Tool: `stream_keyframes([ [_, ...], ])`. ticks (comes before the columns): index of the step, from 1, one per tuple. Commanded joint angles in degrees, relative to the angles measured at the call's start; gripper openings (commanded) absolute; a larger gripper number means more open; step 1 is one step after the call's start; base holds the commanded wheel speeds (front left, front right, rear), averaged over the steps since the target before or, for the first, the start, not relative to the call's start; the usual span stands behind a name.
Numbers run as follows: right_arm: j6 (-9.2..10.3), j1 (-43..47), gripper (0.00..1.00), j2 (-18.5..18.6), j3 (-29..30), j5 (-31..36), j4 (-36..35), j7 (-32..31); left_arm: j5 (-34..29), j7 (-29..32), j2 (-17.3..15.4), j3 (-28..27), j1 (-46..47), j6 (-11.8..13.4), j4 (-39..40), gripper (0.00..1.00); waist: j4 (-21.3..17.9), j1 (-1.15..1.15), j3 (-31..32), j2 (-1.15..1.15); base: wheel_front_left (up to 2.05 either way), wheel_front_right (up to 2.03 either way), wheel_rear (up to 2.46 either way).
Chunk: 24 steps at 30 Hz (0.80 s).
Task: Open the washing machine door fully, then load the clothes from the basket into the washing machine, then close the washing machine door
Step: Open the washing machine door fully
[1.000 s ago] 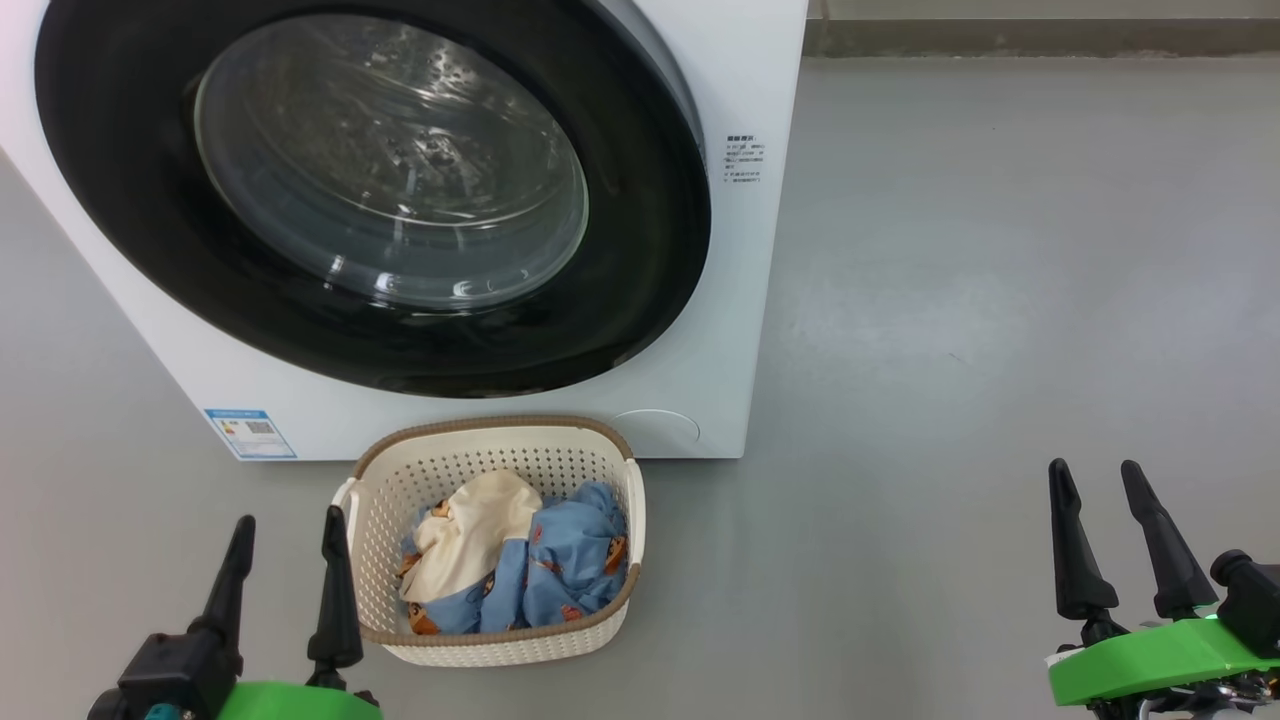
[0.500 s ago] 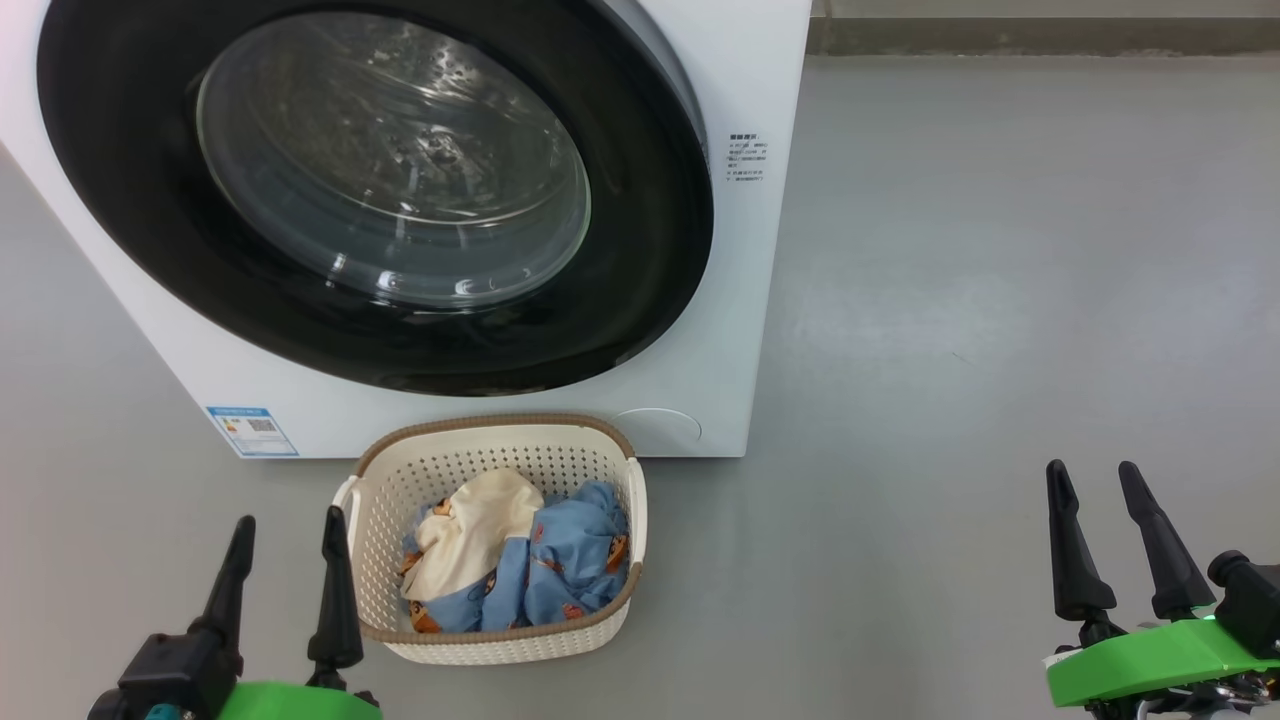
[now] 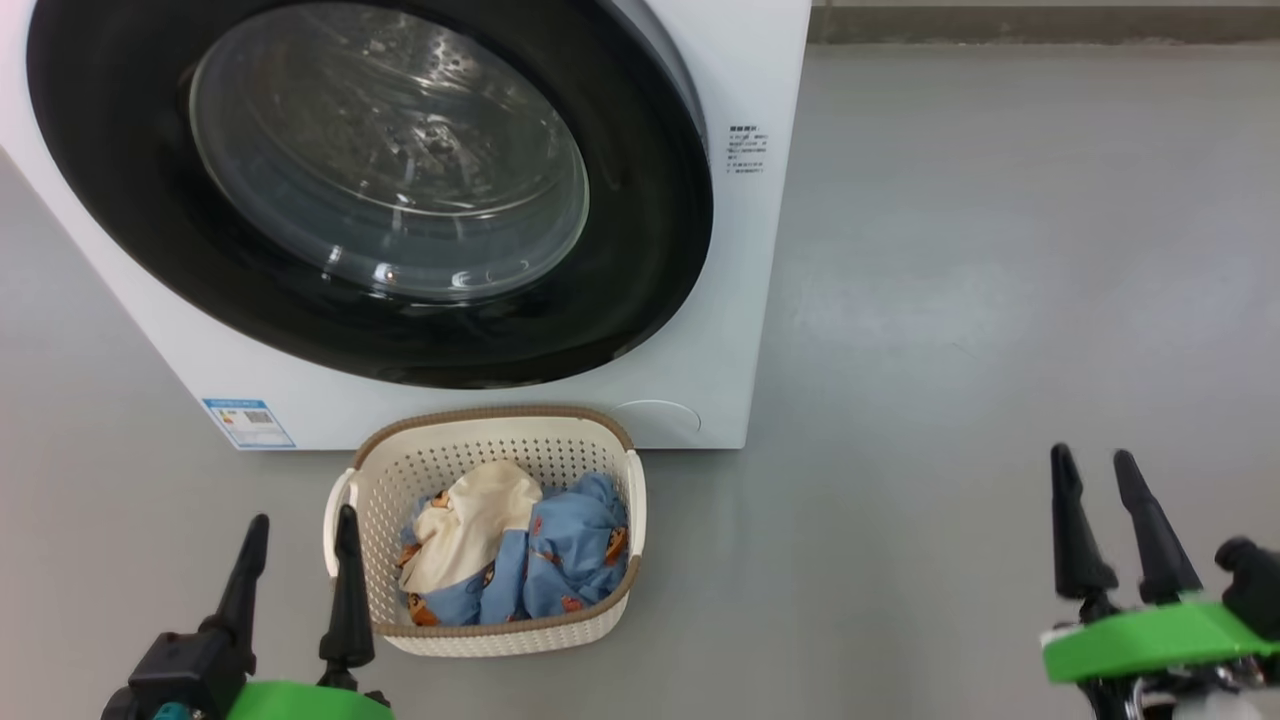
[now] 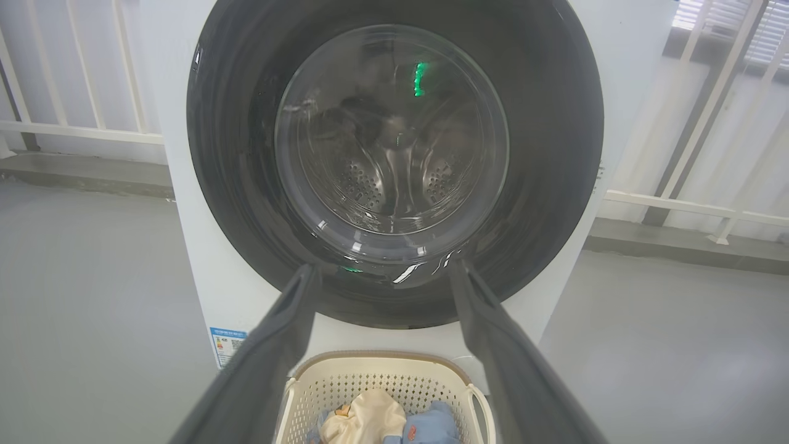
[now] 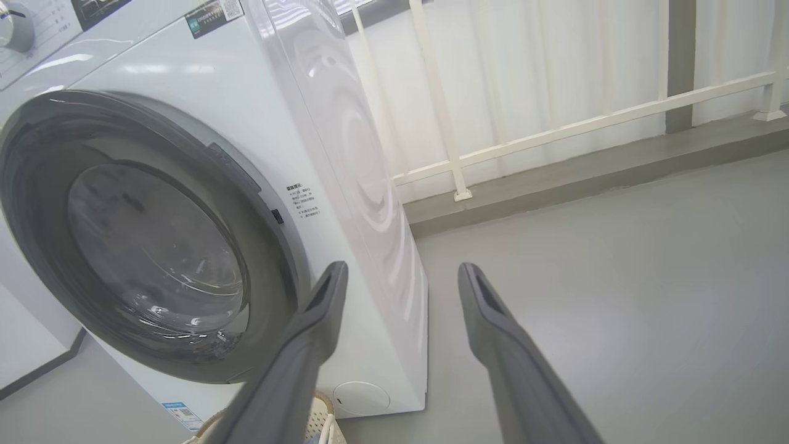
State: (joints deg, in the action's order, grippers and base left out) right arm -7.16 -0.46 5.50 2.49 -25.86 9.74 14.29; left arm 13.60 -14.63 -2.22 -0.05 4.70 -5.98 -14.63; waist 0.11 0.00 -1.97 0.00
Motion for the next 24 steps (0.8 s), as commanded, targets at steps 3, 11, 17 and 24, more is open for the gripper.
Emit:
stream_keyframes([
  [3, -0.33, -6.4, 0.0, 0.8, -2.0, -5.1, -0.2, 0.7, 1.1, -0.4, -0.7, -0.6, 1.6, 0.8, 2.1, 1.0, 0.3, 0.0, -1.2, 0.0, 0.0, 0.0, 0.0],
  [11, -0.33, -18.5, 0.0, 2.0, -5.4, -35.2, 3.2, 0.4, 3.3, -0.4, -0.7, 2.5, 3.8, 2.0, 3.0, 1.0, 2.5, 0.0, -5.5, 0.0, 0.0, 0.0, 0.0],
  [17, -0.33, -27.9, 0.0, 7.9, -6.7, -55.9, 3.1, -5.7, 5.1, -0.4, -0.7, 4.9, 6.7, 2.9, 3.8, 1.0, 4.9, 0.0, -10.2, 0.0, 0.0, 0.0, 0.0],
  [24, -0.33, -37.2, 0.0, 11.9, -5.4, -67.5, 5.3, -18.8, 6.6, -0.4, -0.7, 7.8, 9.6, 3.7, 4.1, 1.0, 7.5, 0.0, -14.5, 0.0, 0.0, 0.0, 0.0],
])
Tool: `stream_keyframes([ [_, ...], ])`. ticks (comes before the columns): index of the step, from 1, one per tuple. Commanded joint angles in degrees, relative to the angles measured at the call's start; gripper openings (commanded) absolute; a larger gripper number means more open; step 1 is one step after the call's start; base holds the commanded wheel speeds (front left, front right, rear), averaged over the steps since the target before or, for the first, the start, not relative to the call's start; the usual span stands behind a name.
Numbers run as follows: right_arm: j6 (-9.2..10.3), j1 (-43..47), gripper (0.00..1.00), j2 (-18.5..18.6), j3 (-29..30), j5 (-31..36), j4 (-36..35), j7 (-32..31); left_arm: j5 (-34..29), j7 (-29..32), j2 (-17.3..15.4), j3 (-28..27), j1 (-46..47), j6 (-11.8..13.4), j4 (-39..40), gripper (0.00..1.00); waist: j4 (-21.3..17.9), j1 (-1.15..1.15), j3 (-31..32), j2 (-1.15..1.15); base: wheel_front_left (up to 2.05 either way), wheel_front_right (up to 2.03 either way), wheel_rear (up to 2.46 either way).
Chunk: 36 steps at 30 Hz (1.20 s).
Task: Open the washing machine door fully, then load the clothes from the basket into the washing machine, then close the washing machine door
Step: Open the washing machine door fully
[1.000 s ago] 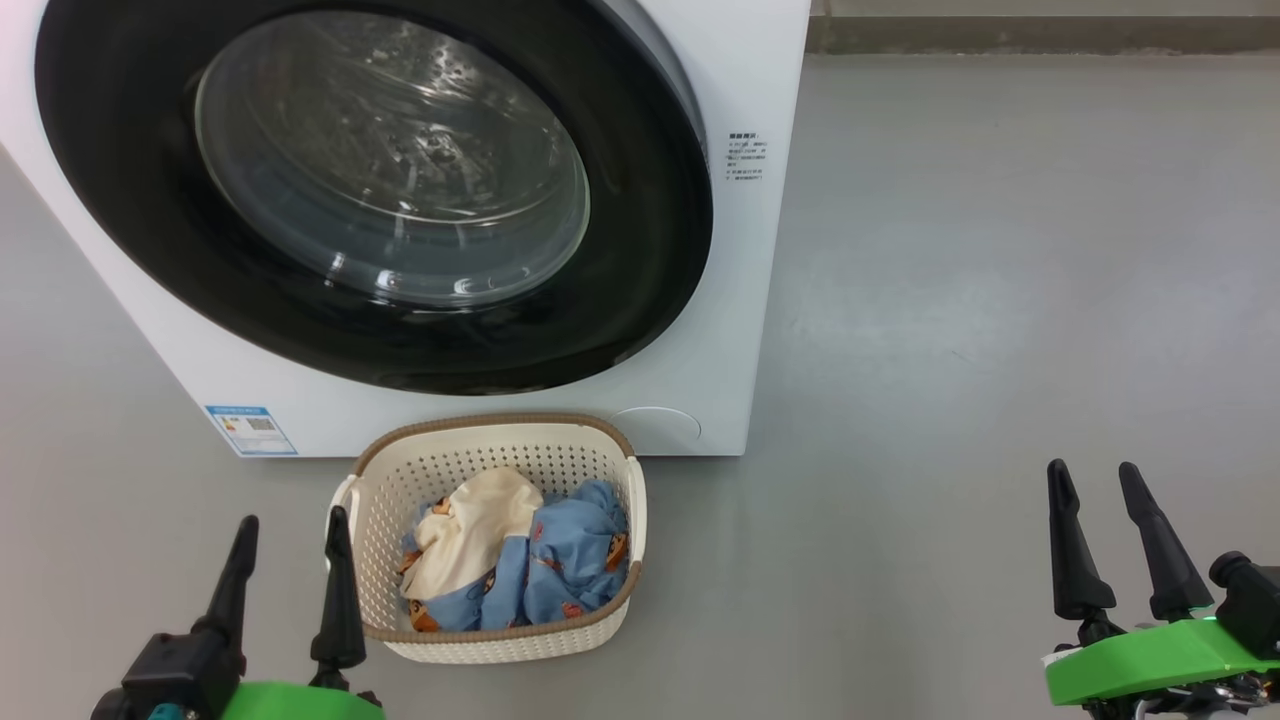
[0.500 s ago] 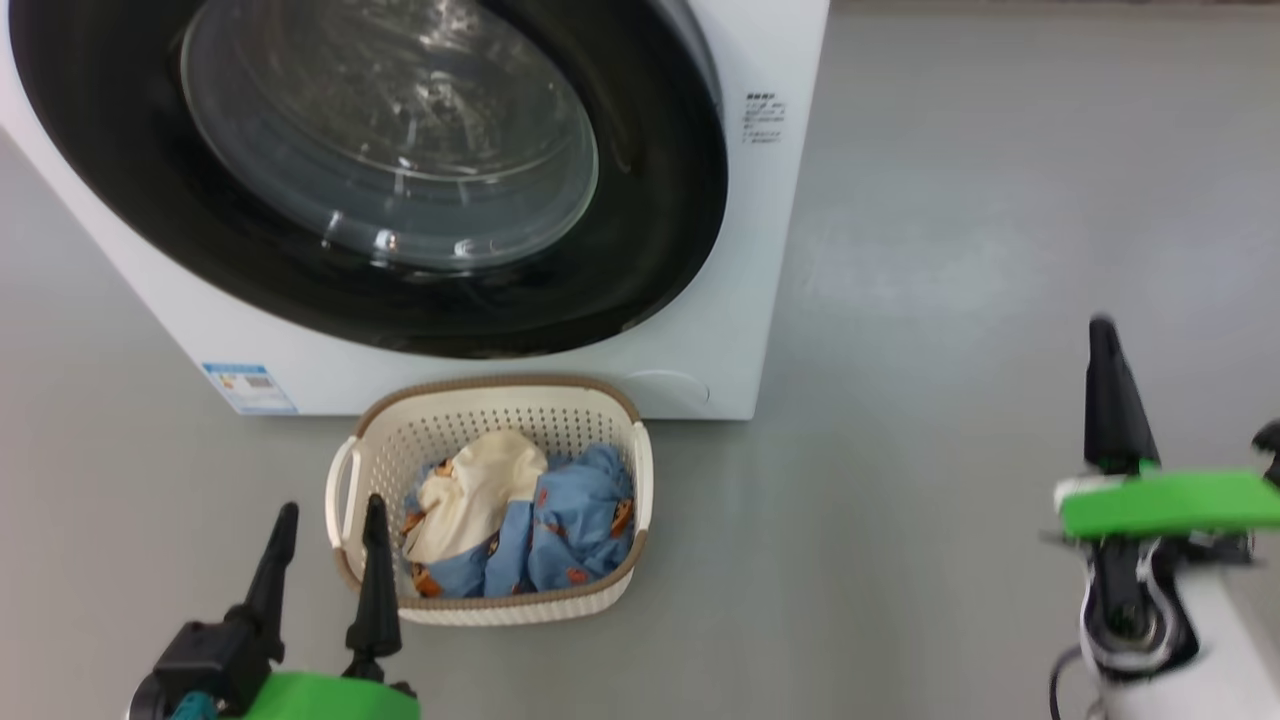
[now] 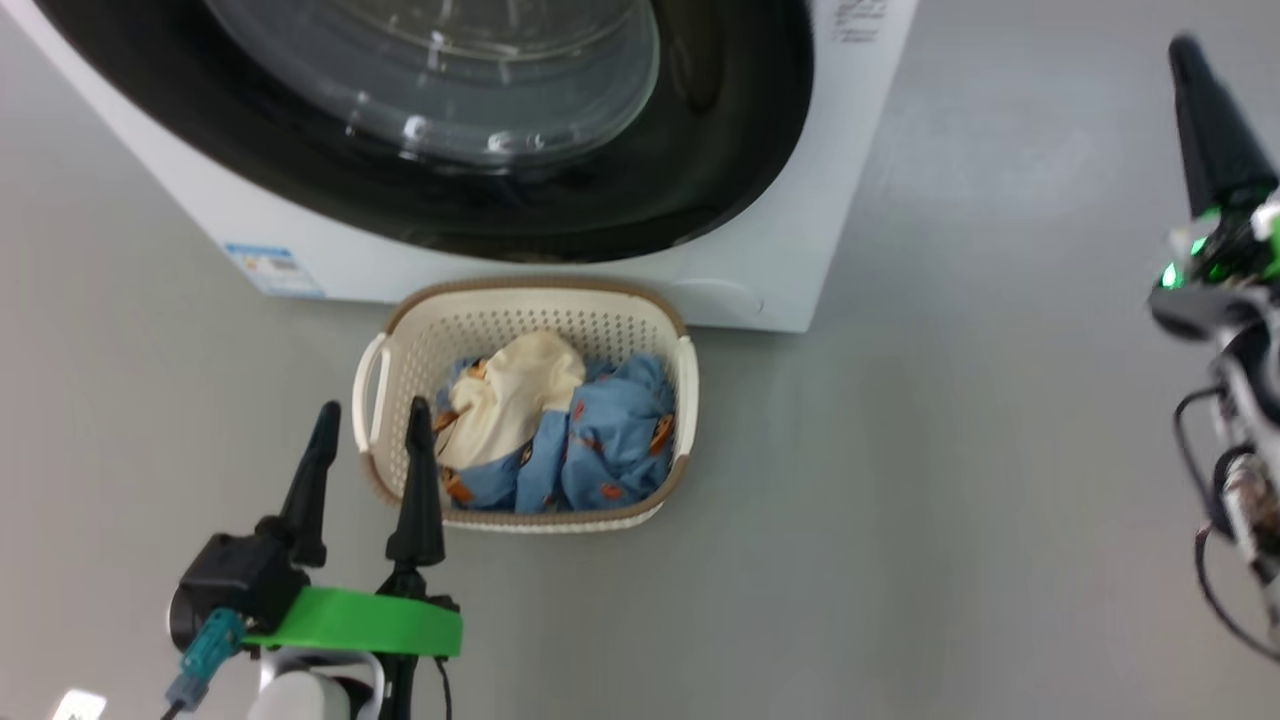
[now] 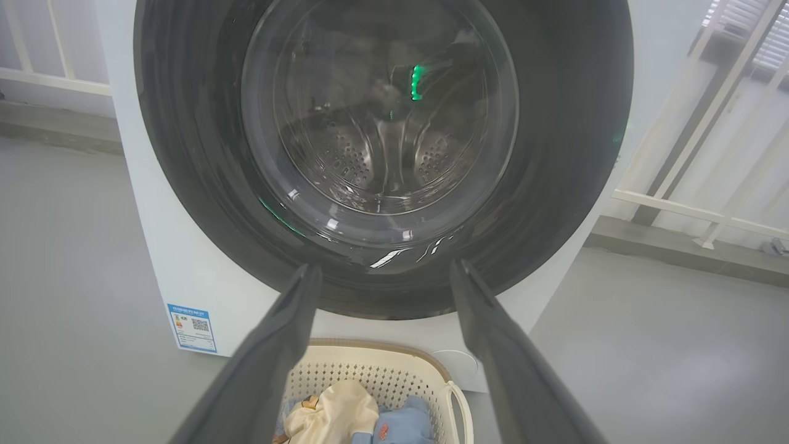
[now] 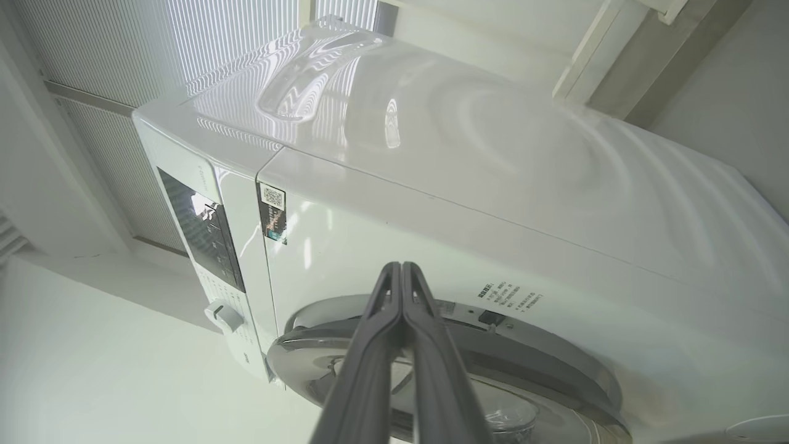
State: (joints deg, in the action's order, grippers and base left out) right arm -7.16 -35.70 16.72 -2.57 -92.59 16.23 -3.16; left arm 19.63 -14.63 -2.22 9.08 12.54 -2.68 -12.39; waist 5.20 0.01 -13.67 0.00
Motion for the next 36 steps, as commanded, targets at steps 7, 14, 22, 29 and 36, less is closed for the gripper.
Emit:
stream_keyframes([
  [7, -0.33, -9.9, 0.0, 2.9, -0.5, -4.1, 2.5, -15.2, 1.9, -0.4, -0.7, 0.4, 3.9, 1.0, 2.1, 1.0, 4.8, -0.01, -6.5, 0.0, 0.0, 0.0, 0.0],
  [14, -0.33, -15.0, 0.0, 4.3, -2.0, -3.6, 5.6, -24.7, 2.6, -0.4, -0.7, 1.2, 4.9, 1.4, 2.9, 1.0, 6.3, -0.01, -9.0, 0.0, 0.0, 0.0, 0.0],
  [22, -0.33, -20.3, 0.0, 4.2, -2.4, -4.2, 8.8, -33.0, 3.7, -0.4, -0.7, 3.2, 5.9, 1.8, 3.6, 1.0, 8.0, -0.01, -11.6, 0.0, 0.0, 0.0, 0.0],
  [29, -0.33, -24.1, 0.0, 4.4, -1.9, -2.4, 10.9, -34.8, 4.3, -0.4, -0.7, 4.2, 6.8, 1.9, 4.0, 1.0, 9.5, -0.01, -13.5, 0.0, 0.0, 0.0, 0.0],
  [36, -0.33, -27.4, 0.0, 4.5, -1.6, -0.7, 12.1, -35.4, 5.1, -0.4, -0.7, 5.2, 7.1, 2.2, 4.7, 1.0, 10.7, -0.01, -15.0, 0.0, 0.0, 0.0, 0.0],
])
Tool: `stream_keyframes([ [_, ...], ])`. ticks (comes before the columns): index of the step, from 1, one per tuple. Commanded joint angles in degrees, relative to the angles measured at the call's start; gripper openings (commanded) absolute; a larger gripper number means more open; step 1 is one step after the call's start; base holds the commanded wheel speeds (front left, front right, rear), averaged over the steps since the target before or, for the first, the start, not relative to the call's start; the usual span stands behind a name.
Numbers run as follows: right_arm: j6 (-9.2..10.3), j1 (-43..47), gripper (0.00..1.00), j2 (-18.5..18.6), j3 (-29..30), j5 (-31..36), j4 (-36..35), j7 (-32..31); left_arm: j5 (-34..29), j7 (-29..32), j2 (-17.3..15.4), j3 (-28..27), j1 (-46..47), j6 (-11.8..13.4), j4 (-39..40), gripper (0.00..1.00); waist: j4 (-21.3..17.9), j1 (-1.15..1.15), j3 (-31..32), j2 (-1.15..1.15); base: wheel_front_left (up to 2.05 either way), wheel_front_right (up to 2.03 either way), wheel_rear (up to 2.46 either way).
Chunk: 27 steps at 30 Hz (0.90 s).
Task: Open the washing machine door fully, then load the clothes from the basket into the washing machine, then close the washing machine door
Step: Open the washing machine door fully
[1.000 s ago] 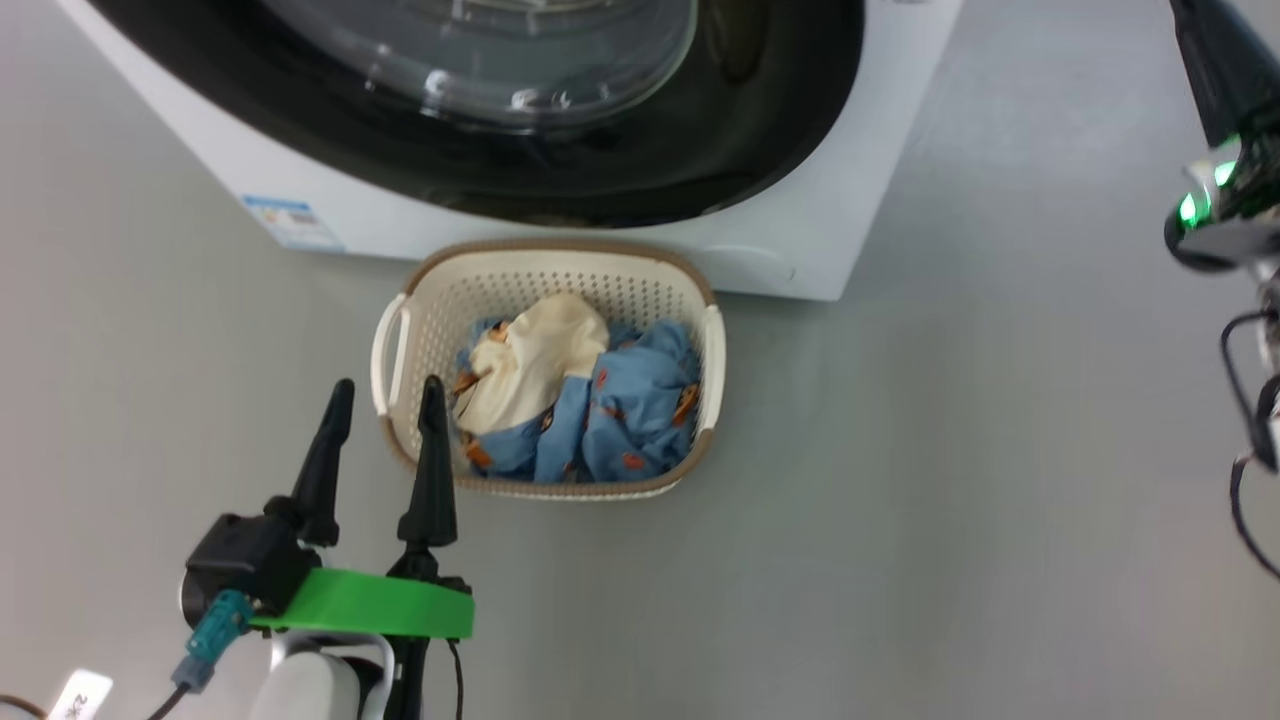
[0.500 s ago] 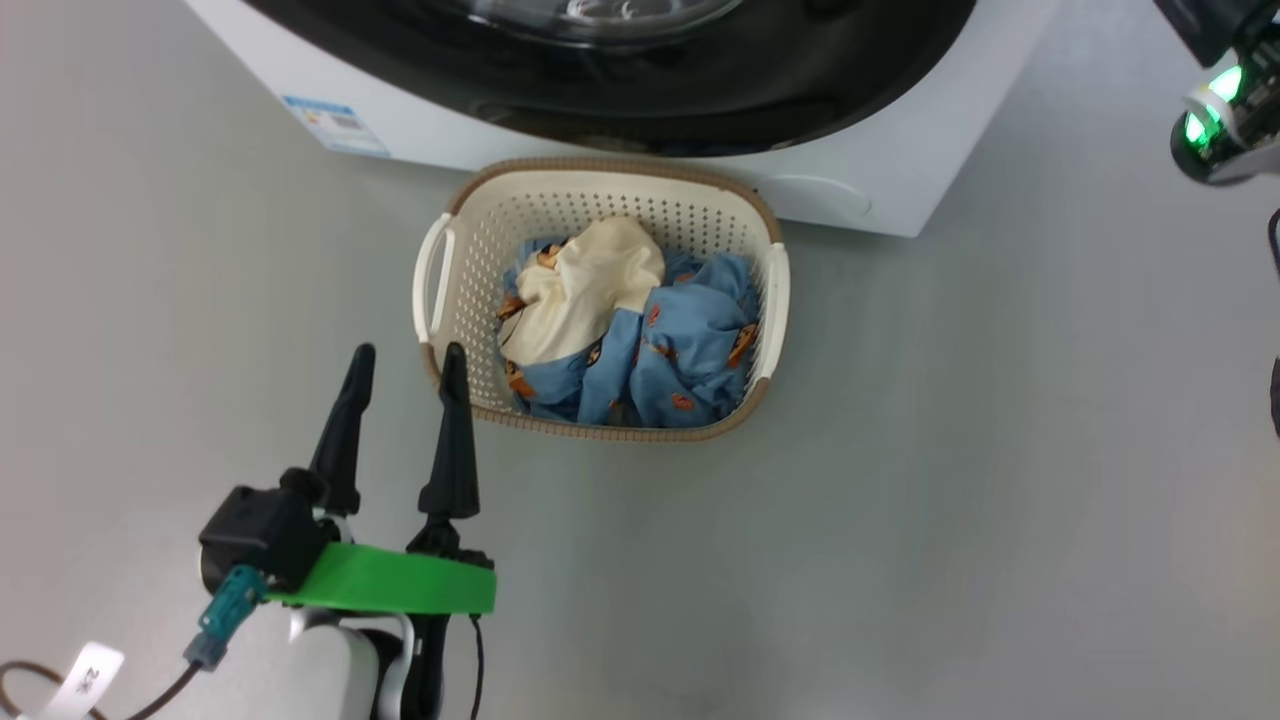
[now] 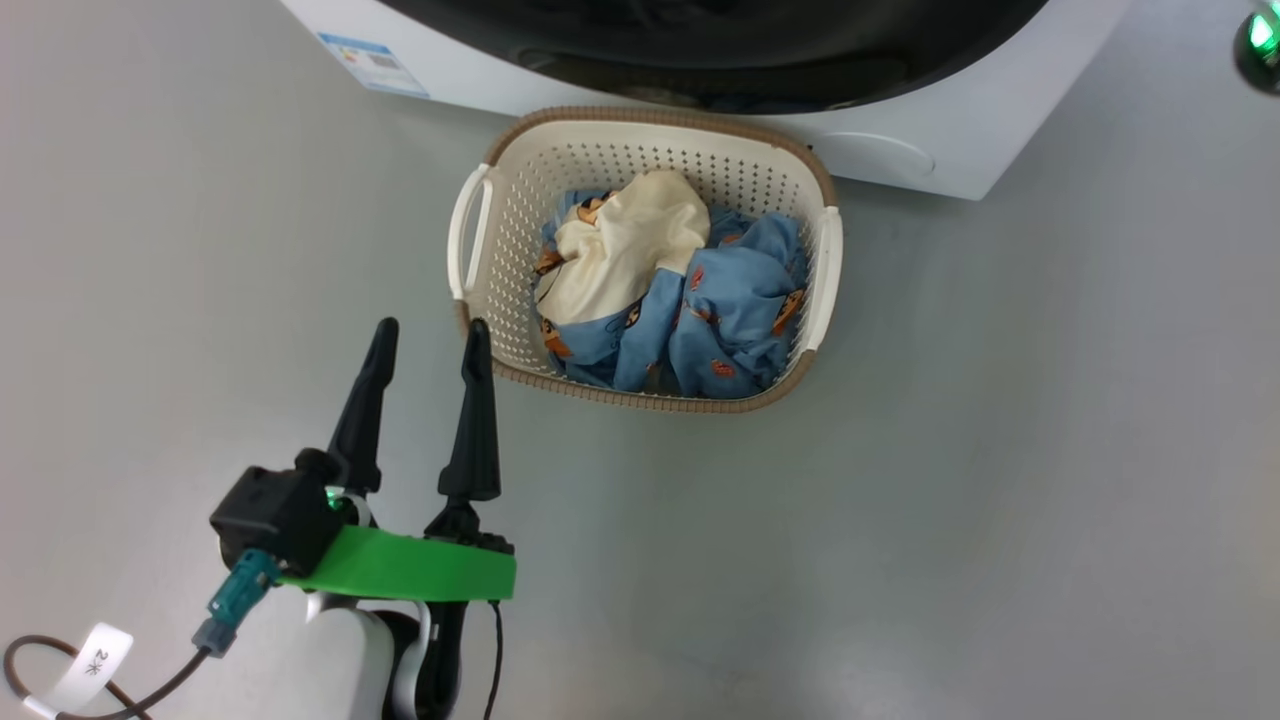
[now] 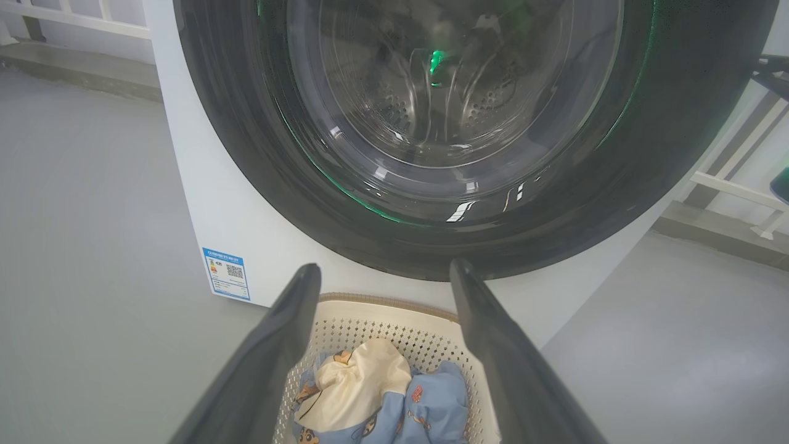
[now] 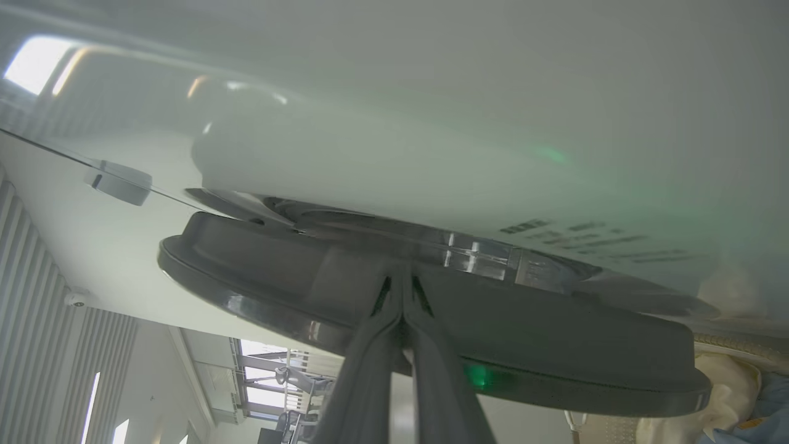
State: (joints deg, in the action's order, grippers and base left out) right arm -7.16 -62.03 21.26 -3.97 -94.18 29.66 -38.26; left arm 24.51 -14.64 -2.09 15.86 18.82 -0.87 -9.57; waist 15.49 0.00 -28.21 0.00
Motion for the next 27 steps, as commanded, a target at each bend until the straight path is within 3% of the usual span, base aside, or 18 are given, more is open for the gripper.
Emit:
stream_keyframes([
  [1, -0.33, -1.5, 0.0, 0.0, -0.2, 1.1, -1.2, -0.2, 0.3, -0.4, -0.8, -1.4, 0.9, 0.4, 2.0, 1.0, 0.6, 0.0, -0.8, 0.0, 0.0, 0.0, 0.0],
  [27, -0.33, -3.7, 0.0, -1.6, -3.8, 4.3, -2.2, -3.4, 2.1, -0.4, -0.8, -0.2, 2.3, 1.3, 3.4, 1.0, 1.9, 0.0, -2.5, 0.0, 0.0, 0.0, 0.0],
])
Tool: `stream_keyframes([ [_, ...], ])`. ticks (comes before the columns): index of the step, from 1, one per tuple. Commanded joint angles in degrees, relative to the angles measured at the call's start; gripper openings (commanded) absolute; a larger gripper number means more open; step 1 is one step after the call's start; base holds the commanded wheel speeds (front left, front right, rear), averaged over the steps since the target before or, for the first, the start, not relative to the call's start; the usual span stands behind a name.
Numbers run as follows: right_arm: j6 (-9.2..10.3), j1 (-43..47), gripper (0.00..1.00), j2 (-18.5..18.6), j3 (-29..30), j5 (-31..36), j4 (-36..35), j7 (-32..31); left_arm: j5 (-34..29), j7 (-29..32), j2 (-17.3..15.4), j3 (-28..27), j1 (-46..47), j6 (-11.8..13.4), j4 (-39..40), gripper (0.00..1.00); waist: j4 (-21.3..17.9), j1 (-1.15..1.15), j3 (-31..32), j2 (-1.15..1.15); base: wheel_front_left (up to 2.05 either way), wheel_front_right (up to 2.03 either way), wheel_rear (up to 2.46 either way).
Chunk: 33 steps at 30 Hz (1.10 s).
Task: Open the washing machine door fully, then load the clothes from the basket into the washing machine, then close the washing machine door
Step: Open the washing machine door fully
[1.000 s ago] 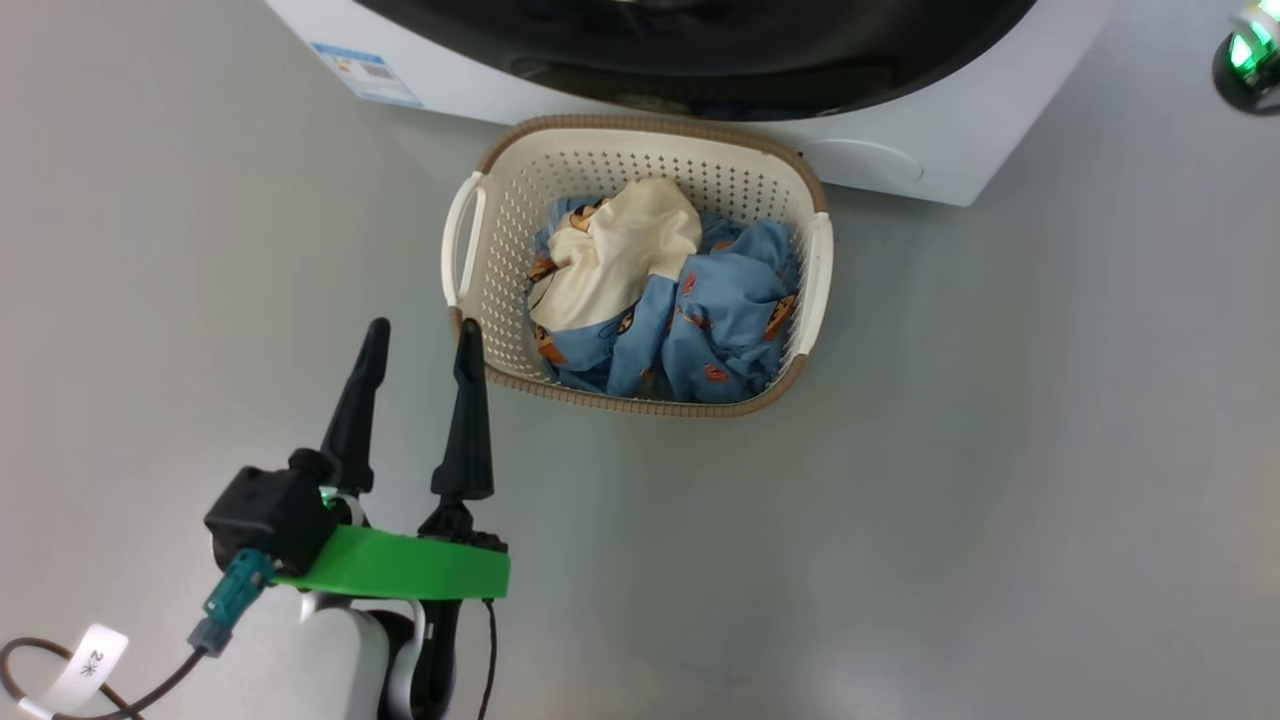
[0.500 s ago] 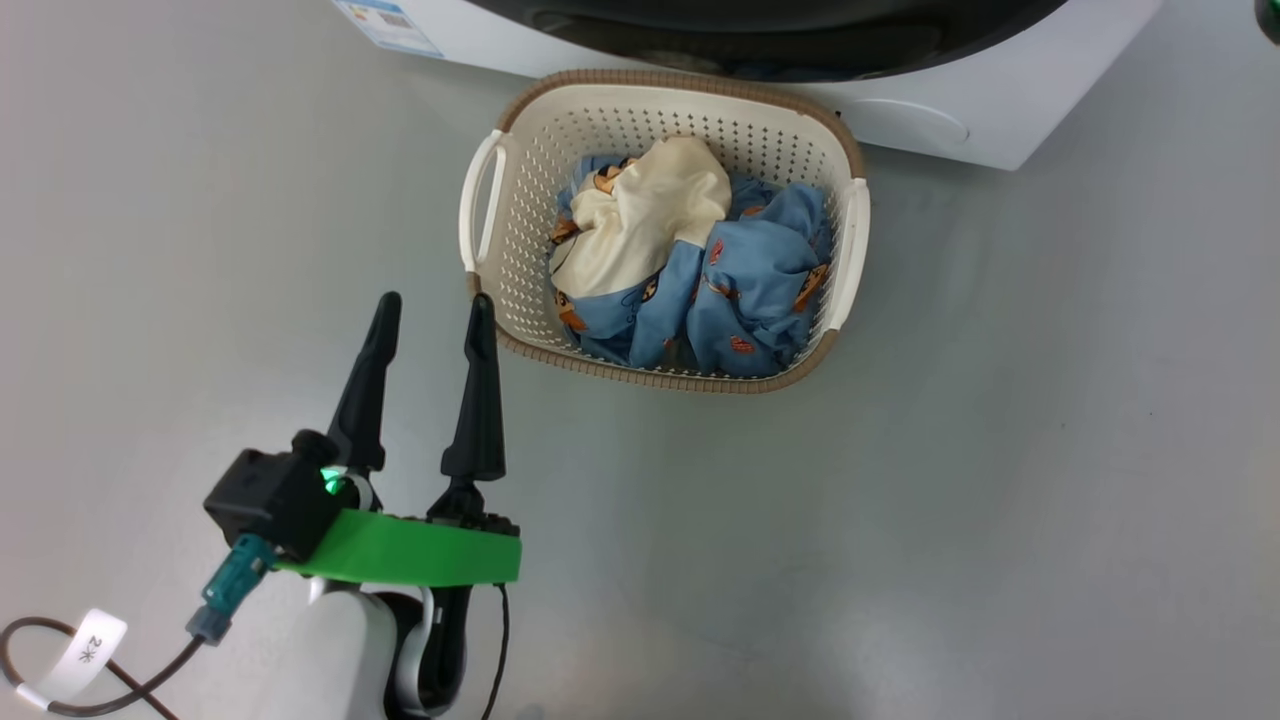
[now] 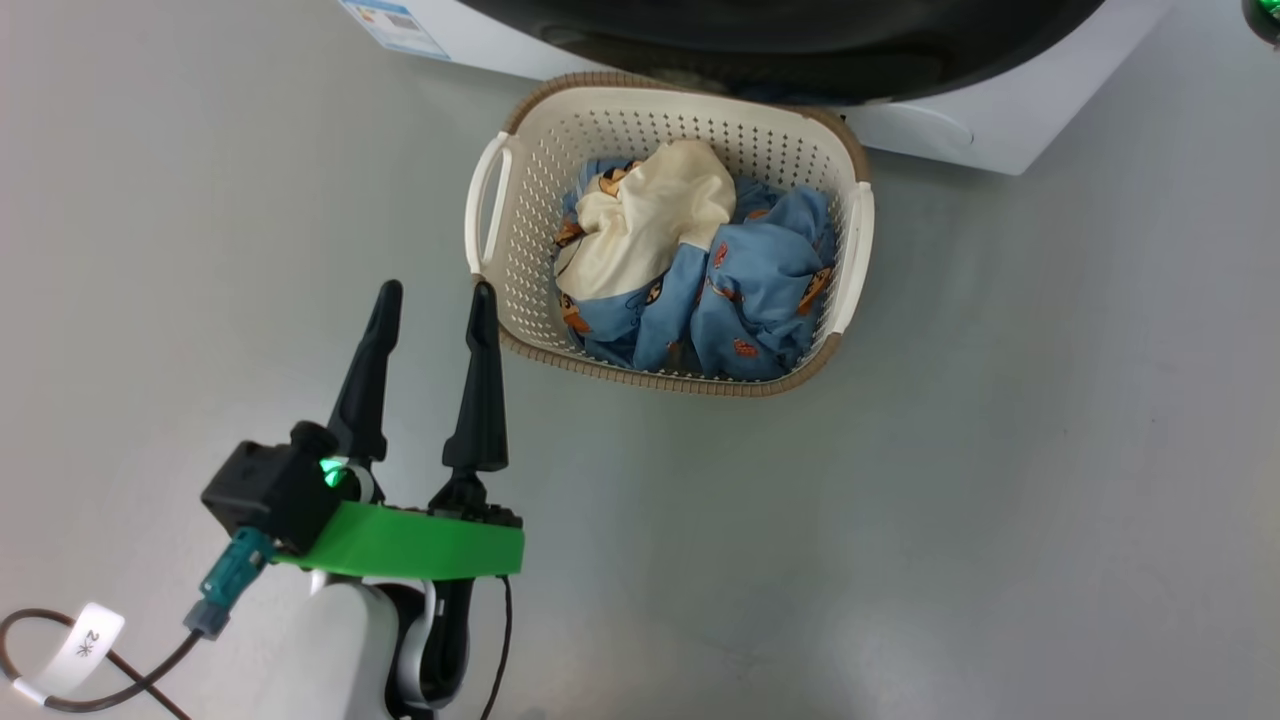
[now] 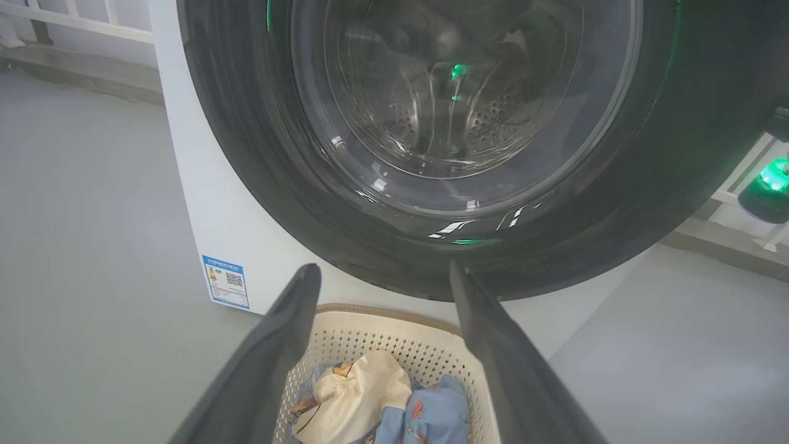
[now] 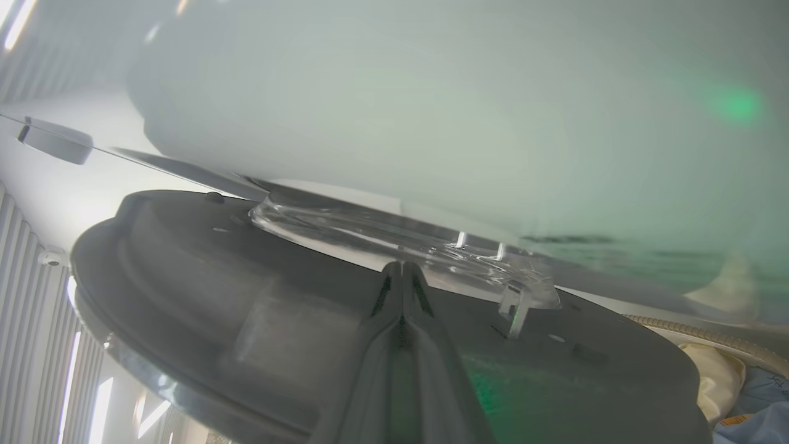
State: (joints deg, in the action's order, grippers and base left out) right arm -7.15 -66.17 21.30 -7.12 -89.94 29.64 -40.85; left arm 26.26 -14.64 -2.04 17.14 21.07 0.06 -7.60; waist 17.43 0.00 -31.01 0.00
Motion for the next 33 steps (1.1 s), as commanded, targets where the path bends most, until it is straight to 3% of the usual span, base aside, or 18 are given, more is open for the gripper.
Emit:
stream_keyframes([
  [1, -0.34, 0.7, 0.0, -1.6, -0.8, 0.1, -2.4, -1.0, 0.4, -0.4, -0.8, -1.6, 0.0, 0.4, 1.4, 1.0, -0.1, 0.0, 0.6, 0.0, 0.0, 0.0, 0.0],
  [33, -0.34, 12.5, 0.0, -3.9, -4.7, -0.9, -5.9, -6.7, 0.0, -0.4, -0.8, -2.9, -4.7, -0.3, 1.8, 1.0, -0.2, 0.0, 8.7, 0.0, 0.0, 0.0, 0.0],
])
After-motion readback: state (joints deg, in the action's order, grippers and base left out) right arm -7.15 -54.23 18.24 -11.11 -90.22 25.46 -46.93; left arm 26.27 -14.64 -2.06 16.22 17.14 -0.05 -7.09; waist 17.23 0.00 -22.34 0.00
